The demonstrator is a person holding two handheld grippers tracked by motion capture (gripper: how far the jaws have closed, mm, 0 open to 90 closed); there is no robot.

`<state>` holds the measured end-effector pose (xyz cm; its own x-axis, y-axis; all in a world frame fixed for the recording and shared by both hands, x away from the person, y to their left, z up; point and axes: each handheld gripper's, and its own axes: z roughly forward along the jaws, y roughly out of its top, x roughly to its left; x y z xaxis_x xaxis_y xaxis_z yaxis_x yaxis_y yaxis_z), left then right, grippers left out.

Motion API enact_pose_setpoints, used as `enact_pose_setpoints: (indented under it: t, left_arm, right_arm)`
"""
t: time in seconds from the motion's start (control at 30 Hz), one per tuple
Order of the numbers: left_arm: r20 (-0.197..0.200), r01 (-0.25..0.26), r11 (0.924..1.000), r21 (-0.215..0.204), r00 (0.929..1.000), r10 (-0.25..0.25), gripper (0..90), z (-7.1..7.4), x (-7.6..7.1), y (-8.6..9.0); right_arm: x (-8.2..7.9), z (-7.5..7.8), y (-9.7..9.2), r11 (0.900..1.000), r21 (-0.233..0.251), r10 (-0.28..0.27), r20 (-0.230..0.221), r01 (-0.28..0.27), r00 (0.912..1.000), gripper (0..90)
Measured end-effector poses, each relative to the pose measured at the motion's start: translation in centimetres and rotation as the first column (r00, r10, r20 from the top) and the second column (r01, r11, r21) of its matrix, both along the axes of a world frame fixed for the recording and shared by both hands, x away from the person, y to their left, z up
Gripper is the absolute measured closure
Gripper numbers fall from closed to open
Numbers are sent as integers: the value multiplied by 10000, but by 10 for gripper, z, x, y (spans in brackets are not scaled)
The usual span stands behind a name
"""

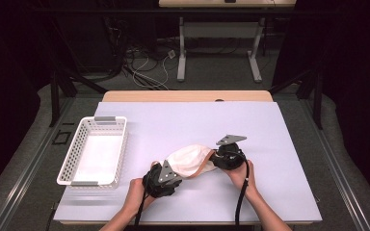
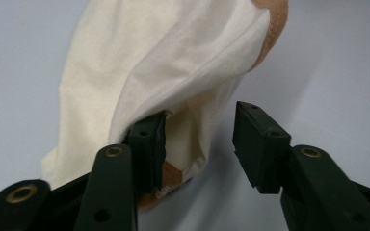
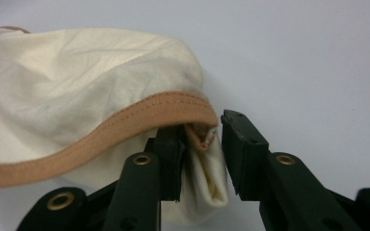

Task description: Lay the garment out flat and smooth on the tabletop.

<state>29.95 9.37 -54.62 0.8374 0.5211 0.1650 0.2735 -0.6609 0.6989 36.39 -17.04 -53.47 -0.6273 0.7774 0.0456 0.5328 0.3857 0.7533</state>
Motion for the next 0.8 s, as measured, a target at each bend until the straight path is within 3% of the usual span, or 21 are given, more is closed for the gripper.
enact_pose_setpoints:
  t: [0.17, 0.43, 0.6, 0.63, 0.73, 0.8]
  left_arm:
    - [709, -607, 9979, -245, 9955, 623, 491, 5, 1, 6]
    - [932, -1303, 9915, 3, 9872, 1297, 470, 5, 11, 10]
    - [940, -1367, 9906, 92, 9863, 1352, 445, 5, 18, 6]
    - [911, -1387, 9903, -69, 9861, 1387, 440, 4, 20, 5]
    - [771, -1076, 9941, -155, 9911, 1085, 444, 4, 24, 3]
    - [709, -792, 9967, -149, 9943, 801, 500, 5, 24, 1]
  right_arm:
    - [-2, 3, -1, 9998, 120, 185, 76, -186, 9998, 635]
    - [-4, 5, 0, 9994, 187, 302, 232, -306, 9993, 641]
    - [-4, 4, 3, 9988, 257, 402, 191, -407, 9990, 638]
    - [-4, 4, 3, 9988, 190, 443, 130, -446, 9989, 636]
    - [-4, 3, 5, 9977, 73, 670, 96, -671, 9977, 635]
    - [-4, 4, 6, 9979, 89, 646, 68, -646, 9979, 639]
